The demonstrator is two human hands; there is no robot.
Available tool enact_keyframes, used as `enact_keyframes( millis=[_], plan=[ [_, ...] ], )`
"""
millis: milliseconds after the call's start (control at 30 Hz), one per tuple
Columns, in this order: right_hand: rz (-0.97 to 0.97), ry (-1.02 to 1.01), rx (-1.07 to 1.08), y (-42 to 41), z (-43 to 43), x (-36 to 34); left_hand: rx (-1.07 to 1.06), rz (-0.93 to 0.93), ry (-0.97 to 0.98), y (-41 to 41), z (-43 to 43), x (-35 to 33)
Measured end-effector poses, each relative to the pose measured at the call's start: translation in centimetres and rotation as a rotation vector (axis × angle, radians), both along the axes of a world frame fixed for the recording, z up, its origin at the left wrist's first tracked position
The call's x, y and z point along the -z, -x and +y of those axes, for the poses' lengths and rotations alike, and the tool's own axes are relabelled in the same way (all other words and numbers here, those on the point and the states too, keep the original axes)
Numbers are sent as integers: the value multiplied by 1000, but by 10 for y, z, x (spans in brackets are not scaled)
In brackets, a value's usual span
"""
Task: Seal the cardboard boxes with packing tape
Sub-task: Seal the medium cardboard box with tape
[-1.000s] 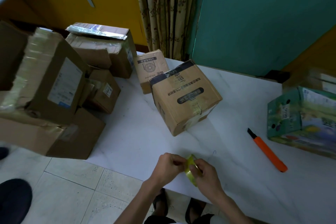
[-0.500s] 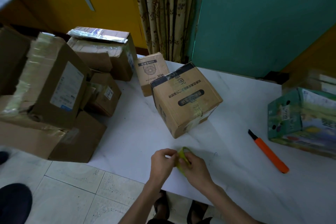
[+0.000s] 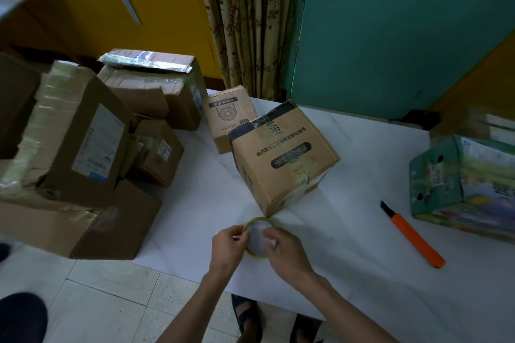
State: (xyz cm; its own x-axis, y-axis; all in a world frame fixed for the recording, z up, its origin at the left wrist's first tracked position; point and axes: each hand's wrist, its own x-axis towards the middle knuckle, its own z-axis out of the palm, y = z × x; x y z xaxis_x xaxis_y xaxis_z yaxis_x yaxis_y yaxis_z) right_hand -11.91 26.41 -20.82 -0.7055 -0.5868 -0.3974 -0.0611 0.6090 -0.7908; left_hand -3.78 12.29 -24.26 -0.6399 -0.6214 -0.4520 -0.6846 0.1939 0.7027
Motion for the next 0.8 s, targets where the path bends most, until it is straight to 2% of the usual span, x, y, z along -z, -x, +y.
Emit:
enact_keyframes(
  millis=[67, 133, 233, 300, 333, 400, 467, 533, 633, 800],
  plan=[
    [-52, 151, 433, 14, -2, -21, 29, -46, 136, 5, -2, -7],
    [-102, 277, 734, 32, -4, -52, -82, 111, 225, 18, -7, -32],
    [-284, 461, 874, 56, -18, -94, -245, 471, 376, 61, -32, -92],
    [-367, 458, 924, 70, -35, -108, -178, 555, 447, 101, -51, -133],
    [-387, 427, 947, 77, -43, -112, -97, 523, 470, 123, -58, -149],
    [-395, 355, 987, 86, -59, -113, 101, 342, 523, 162, -65, -163],
    [-405, 332, 1009, 91, -69, -109, 275, 131, 562, 185, -65, -157],
    [-418, 319, 1033, 94, -75, -101, 346, -12, 650, 189, -61, -139],
    [-401, 344, 1035, 90, -75, -88, 309, -17, 762, 187, -55, -123],
    [-464, 401, 1038, 88, -67, -93, 302, -36, 717, 189, -49, -128]
  ],
)
